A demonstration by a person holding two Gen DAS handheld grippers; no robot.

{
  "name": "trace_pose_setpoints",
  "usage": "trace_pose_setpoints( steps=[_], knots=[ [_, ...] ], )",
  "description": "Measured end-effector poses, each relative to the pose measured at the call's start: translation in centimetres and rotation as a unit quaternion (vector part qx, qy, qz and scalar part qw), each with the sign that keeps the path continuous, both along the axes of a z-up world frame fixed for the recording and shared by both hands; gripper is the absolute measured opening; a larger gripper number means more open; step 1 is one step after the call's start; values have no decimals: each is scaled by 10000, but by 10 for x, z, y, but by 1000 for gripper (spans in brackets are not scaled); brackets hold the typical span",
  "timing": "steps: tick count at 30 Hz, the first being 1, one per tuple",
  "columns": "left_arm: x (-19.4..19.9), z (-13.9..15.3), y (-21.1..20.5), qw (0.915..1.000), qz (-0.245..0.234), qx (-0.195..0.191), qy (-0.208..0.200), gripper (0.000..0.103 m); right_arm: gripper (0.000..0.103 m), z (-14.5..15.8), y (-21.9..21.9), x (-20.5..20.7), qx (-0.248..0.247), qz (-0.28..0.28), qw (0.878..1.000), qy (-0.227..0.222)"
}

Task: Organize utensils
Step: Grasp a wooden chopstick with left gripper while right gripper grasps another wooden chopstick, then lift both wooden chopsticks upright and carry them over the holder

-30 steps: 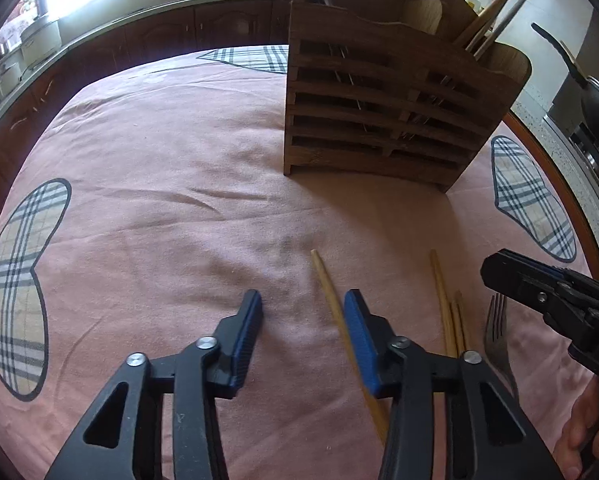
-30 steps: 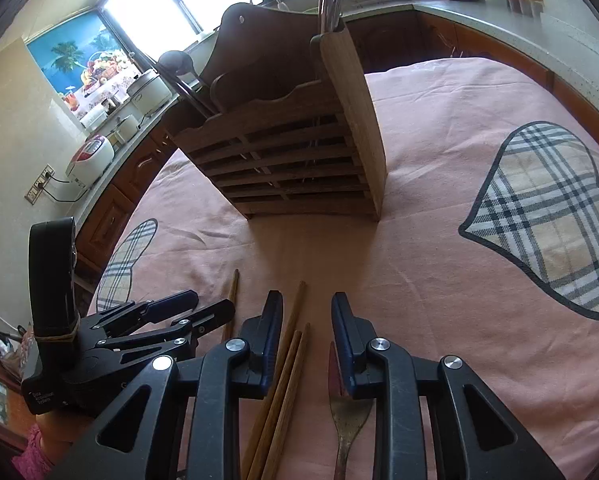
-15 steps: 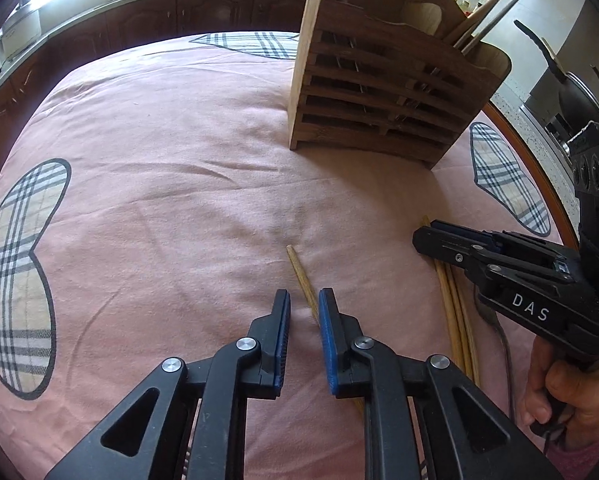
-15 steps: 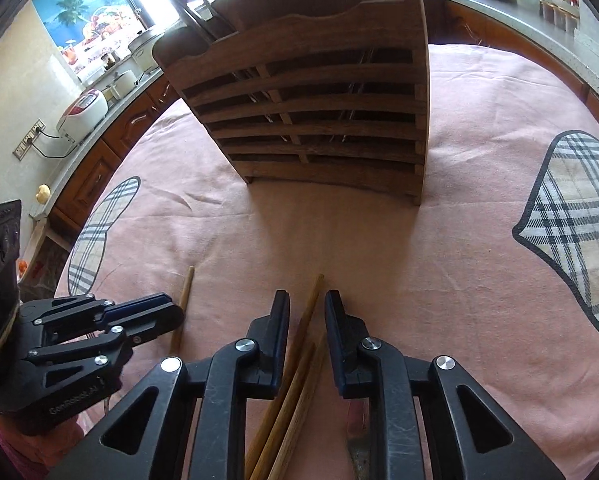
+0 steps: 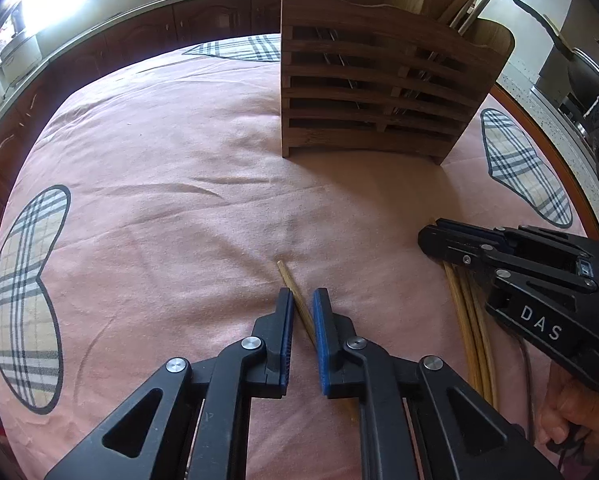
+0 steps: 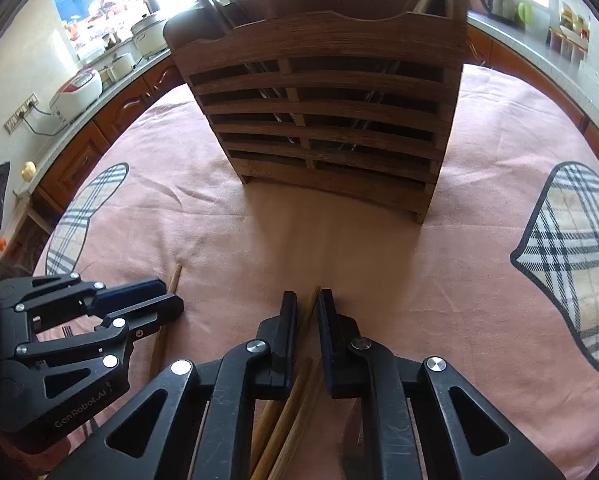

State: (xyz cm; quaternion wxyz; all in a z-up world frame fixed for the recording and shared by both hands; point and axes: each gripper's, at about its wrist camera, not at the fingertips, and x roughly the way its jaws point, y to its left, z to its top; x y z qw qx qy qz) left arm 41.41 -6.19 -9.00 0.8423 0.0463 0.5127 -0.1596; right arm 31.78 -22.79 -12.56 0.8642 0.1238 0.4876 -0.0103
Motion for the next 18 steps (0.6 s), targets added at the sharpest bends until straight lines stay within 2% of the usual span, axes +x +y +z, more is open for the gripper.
trace_pose_setpoints(
  steps=[3, 9, 18],
  knots=[
    [-5, 9, 8, 9998, 55, -183, -12, 6, 8, 6, -6, -6, 422, -117, 9990, -108],
    [-29, 41, 33, 9976, 167, -636, -236, 5, 6, 37, -7, -27, 767, -144, 9956, -513],
    [-85, 95, 76, 9891, 302, -1274, -674, 4, 5, 96, 7, -65, 731, -17, 9898, -1221]
  ],
)
